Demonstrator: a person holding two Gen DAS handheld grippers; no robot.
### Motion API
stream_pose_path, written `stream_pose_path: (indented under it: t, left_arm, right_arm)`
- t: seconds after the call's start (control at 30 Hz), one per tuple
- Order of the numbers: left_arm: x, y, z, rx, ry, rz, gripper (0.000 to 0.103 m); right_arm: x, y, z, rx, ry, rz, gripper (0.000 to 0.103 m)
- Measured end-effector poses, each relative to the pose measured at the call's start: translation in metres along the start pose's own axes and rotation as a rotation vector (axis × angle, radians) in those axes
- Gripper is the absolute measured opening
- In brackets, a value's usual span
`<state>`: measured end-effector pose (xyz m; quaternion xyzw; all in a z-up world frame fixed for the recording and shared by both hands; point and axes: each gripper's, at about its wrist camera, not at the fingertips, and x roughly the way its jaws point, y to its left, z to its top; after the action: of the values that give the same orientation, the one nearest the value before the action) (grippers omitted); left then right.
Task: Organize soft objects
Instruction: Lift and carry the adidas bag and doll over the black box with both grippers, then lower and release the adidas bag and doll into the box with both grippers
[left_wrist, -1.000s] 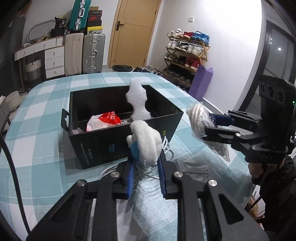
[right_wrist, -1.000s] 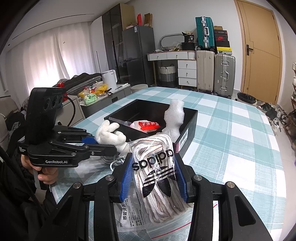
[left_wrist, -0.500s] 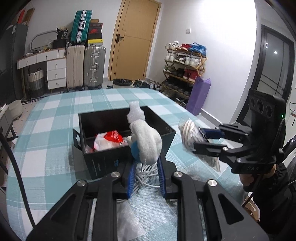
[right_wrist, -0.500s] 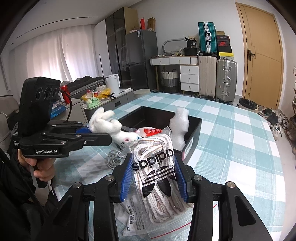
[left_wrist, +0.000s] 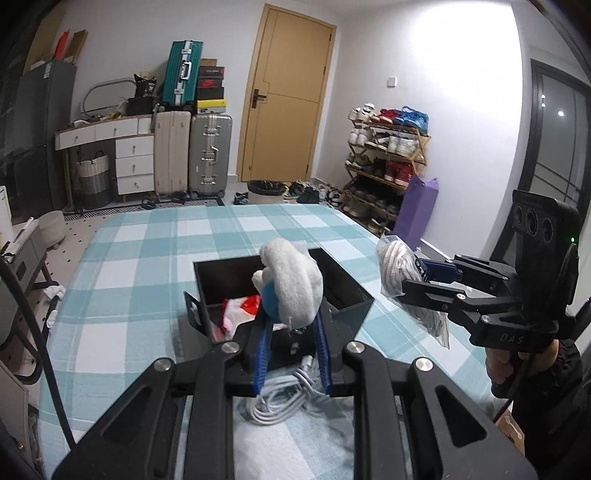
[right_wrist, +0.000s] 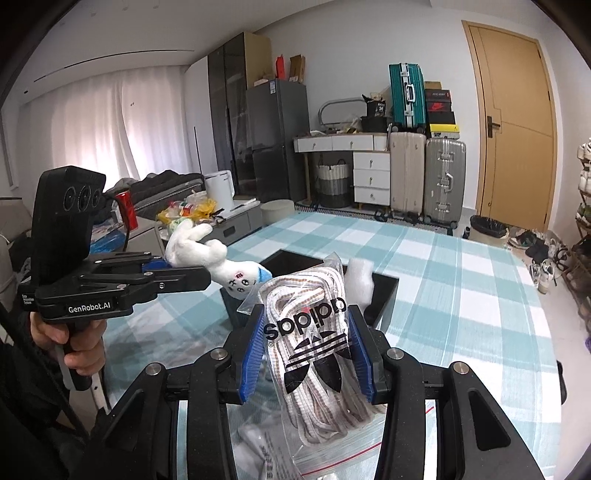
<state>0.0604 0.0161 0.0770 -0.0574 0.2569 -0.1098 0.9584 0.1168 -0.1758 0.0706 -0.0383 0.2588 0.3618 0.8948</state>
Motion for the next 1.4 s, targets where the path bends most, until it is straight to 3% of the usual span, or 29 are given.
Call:
stream_pose_path:
  t: [0.5, 0.97, 1.3, 1.4]
  left_arm:
    - [0.033, 0.021, 0.013, -0.031, 0.009, 0.110, 0.020]
    - [0.068, 0.021, 0.021, 0.021, 0.047, 0.298, 0.020]
    - [0.088, 0.022, 0.020, 0.059, 0.083, 0.376, 0.020]
    - [0.093, 0.020, 0.020, 0.068, 0.093, 0.358, 0.020]
  right_arm:
    - [0.021, -0.006, 0.022, 0.006, -0.016, 0.000, 0.043]
    - [0.051, 0.000, 0.035, -0.034, 0.024, 0.011, 0.043]
    - [0.075, -0.001, 0.034, -0.046, 0.060, 0.009, 0.043]
    - [0.080, -0.003, 0.034, -0.045, 0.068, 0.009, 0.043]
